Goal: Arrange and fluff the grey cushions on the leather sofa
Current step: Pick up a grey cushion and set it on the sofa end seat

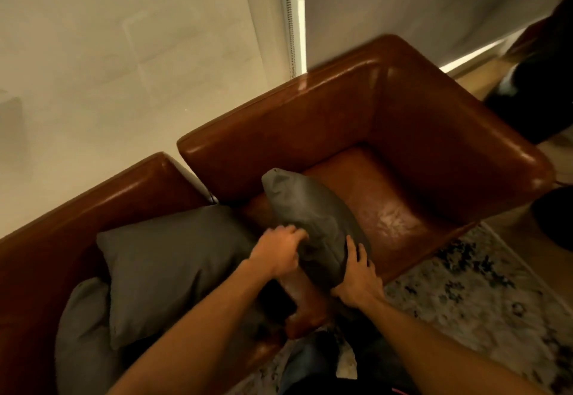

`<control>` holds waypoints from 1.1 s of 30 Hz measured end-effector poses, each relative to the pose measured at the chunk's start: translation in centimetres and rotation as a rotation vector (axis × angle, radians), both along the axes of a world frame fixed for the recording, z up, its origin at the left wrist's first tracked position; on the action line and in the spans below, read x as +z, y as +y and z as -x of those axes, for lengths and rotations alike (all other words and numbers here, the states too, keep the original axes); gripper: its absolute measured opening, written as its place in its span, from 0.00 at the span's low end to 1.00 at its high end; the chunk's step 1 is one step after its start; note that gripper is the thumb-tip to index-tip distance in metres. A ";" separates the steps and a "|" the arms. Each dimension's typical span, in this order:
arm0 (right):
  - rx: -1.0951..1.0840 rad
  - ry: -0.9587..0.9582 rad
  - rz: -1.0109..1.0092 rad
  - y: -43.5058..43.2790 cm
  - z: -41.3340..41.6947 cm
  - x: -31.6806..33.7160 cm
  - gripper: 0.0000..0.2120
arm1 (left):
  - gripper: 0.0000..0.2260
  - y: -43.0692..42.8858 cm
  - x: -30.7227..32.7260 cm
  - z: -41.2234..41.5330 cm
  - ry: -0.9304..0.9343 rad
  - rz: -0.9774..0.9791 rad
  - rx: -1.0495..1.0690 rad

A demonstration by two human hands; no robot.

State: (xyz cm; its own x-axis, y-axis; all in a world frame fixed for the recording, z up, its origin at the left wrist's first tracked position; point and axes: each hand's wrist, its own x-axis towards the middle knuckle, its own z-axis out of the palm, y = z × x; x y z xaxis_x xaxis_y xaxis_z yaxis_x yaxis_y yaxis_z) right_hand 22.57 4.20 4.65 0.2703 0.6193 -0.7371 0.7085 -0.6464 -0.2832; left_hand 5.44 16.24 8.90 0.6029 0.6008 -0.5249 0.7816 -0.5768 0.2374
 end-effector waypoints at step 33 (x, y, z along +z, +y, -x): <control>-0.188 0.063 -0.237 -2.8 -27.1 9.1 0.49 | 0.37 11.8 8.9 -28.6 0.049 -0.167 -0.705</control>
